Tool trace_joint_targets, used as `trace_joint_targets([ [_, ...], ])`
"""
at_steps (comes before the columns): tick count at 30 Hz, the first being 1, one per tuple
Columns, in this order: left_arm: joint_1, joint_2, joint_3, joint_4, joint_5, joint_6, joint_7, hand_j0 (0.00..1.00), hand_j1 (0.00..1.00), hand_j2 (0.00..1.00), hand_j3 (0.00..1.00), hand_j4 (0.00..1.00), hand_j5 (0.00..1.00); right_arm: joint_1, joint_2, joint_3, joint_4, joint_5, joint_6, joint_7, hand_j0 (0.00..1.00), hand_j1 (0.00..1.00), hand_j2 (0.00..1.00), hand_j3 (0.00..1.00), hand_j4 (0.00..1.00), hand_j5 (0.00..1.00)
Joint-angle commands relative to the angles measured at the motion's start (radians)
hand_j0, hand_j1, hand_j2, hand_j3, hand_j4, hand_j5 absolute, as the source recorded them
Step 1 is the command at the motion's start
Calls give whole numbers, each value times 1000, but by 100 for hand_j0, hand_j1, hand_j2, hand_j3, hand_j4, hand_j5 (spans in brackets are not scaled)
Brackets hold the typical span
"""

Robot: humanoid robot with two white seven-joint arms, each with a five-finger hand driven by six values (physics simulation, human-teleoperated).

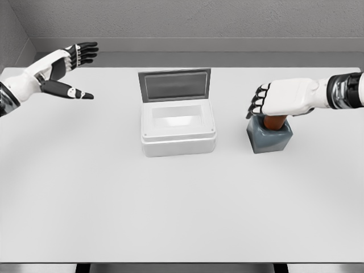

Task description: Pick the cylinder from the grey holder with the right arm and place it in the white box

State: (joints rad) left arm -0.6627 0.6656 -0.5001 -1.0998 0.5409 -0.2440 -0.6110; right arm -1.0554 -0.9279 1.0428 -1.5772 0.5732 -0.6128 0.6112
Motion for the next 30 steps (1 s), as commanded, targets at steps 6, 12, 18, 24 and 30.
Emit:
trace_joint_targets([
  [6,2,-14,-9,5,5,0,0,100,100,100,100,100,100,2,0,6,0,30,2,0,71,71,71,71,71,71],
  [12,0,-15,-23,5,5,0,0,100,100,100,100,100,100,2,1,6,0,30,2,0,57,57,57,57,57,57],
  [18,0,-15,-25,5,4,-1,0,100,100,100,100,100,100,-6,1,3,-6,30,2,0,56,56,56,56,56,56],
  [24,-2,-14,-23,3,4,-1,0,100,100,100,100,100,100,-9,-3,-1,-26,27,2,0,57,57,57,57,57,57],
  [30,-6,-15,-25,3,4,-3,0,100,100,100,100,100,100,-12,-12,-9,-49,27,2,0,56,56,56,56,56,56],
])
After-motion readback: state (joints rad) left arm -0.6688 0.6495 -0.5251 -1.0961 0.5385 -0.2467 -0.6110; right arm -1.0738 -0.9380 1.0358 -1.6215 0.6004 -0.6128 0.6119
